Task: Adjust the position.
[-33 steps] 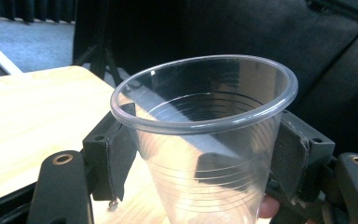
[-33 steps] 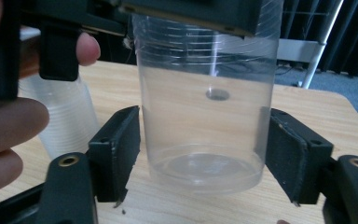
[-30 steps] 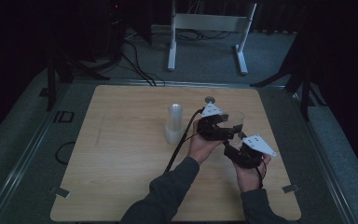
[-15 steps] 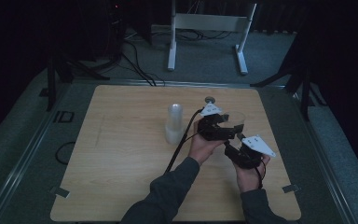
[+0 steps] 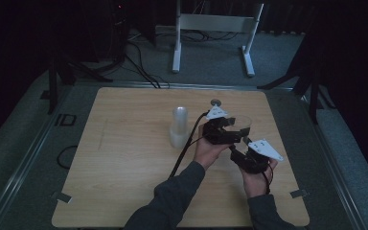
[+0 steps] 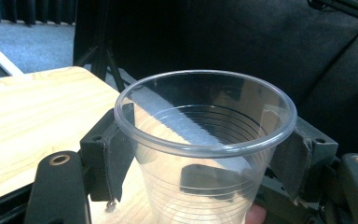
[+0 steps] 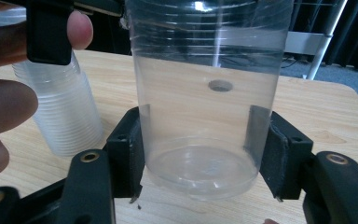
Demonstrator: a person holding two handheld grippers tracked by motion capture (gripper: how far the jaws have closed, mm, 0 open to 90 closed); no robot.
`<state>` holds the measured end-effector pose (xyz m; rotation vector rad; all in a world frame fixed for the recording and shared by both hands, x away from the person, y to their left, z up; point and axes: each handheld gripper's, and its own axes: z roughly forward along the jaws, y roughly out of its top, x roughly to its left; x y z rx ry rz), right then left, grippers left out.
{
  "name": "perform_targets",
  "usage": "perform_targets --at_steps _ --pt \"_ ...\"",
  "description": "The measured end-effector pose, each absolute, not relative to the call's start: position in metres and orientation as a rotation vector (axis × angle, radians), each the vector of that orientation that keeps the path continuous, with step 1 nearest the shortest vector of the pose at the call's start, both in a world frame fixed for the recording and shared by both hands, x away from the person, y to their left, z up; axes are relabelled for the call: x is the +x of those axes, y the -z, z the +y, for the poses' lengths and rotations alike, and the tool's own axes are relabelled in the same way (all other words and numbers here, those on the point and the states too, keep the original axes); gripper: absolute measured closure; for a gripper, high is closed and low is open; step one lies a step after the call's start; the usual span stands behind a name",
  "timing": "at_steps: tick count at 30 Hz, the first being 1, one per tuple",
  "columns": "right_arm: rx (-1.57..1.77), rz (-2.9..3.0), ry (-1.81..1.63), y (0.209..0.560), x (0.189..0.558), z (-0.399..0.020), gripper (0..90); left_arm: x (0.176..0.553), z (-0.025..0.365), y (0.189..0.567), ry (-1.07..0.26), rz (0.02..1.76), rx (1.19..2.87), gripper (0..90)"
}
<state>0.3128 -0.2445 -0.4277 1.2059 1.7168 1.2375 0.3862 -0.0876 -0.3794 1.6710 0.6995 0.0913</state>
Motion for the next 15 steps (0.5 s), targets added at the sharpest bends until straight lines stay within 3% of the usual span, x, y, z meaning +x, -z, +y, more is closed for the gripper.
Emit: perform_targets --at_steps 15 --pt "1.224 1.737 -1.242 0.4301 0.3115 -0.2475 30.1 0.3867 -0.0847 0.3835 -0.148 0.701 1.676 29.1"
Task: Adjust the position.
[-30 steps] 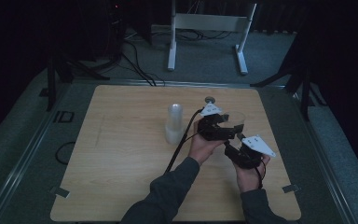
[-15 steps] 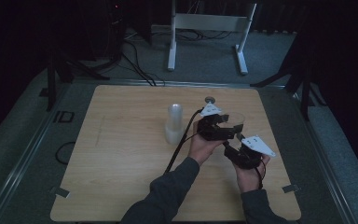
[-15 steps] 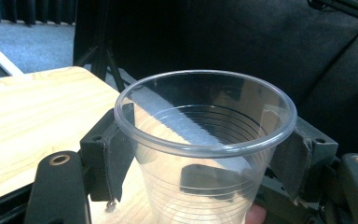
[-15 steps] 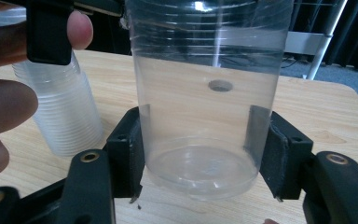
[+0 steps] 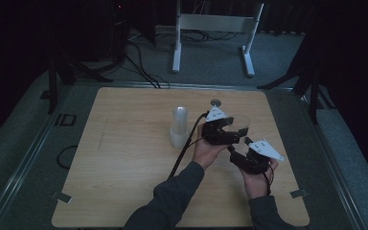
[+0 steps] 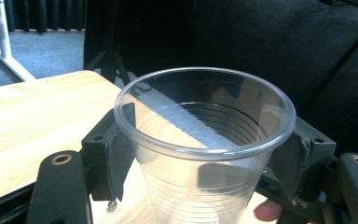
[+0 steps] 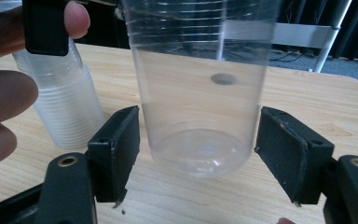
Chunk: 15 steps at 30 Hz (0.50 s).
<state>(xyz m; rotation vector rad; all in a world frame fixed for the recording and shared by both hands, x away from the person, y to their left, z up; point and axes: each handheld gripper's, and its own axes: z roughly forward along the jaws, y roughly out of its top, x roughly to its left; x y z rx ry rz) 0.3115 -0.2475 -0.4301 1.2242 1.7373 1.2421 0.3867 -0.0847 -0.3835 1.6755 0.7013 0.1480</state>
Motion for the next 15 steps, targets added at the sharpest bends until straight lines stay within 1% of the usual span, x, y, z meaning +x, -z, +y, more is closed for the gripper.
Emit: perform_targets --at_steps 15 --pt "1.232 1.742 -1.25 0.4346 0.304 -0.2531 29.6 0.3885 -0.0784 0.3903 -0.202 0.719 1.694 29.6"
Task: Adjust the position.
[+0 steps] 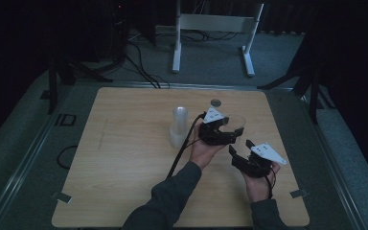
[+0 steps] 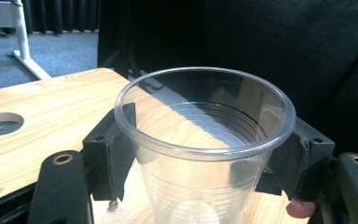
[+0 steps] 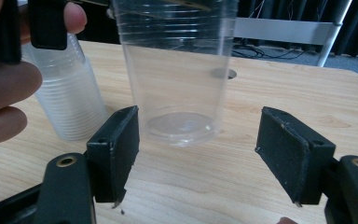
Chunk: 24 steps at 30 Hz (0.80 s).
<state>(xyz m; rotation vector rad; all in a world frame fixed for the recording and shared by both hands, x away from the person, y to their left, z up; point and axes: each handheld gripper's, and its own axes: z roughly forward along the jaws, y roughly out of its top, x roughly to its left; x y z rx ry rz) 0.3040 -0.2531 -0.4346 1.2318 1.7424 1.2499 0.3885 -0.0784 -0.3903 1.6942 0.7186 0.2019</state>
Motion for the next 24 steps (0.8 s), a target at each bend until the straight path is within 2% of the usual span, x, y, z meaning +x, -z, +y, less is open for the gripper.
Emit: perform_targets --at_steps 24 --pt "1.311 1.745 -1.215 0.438 0.304 -0.268 29.9 0.383 -0.064 0.392 -0.251 0.714 1.697 29.8"
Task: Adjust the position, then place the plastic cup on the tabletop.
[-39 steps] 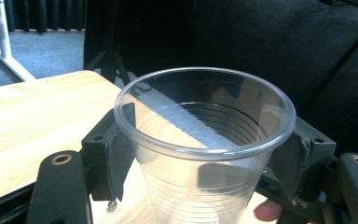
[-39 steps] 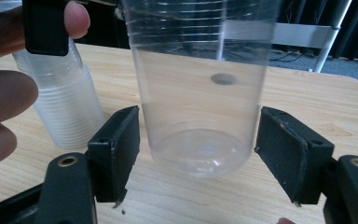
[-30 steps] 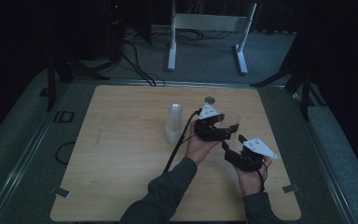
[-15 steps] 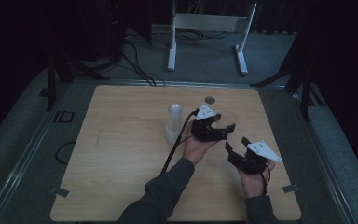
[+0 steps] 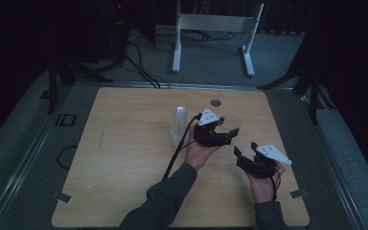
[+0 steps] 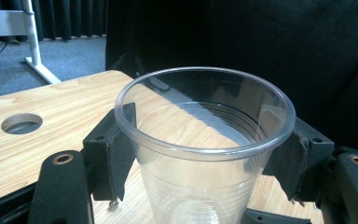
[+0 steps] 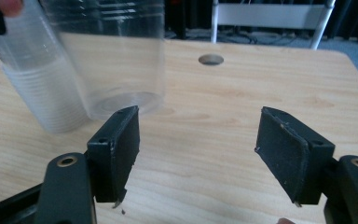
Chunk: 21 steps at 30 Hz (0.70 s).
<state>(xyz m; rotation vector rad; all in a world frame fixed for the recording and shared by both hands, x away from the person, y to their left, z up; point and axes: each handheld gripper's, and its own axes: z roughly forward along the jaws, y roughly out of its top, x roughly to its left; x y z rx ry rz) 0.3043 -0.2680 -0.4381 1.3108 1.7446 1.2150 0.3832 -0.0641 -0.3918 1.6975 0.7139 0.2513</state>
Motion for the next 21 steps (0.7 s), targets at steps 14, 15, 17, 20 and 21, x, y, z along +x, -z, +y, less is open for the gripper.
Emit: perform_targets --at_steps 14,15,17,20,21 --pt "1.355 1.785 -1.181 0.441 0.308 -0.272 31.0 0.377 -0.056 0.396 -0.278 0.693 1.708 30.0" --pt "1.357 1.785 -1.18 0.441 0.308 -0.273 31.0 0.376 -0.055 0.396 -0.28 0.691 1.71 29.9" --pt "1.36 1.784 -1.182 0.441 0.308 -0.273 31.0 0.373 -0.054 0.395 -0.284 0.684 1.707 30.0" --pt "1.361 1.783 -1.181 0.442 0.308 -0.273 30.9 0.371 -0.053 0.395 -0.288 0.678 1.71 29.9" --pt "1.361 1.783 -1.181 0.442 0.308 -0.273 30.9 0.368 -0.051 0.395 -0.29 0.668 1.71 29.9"
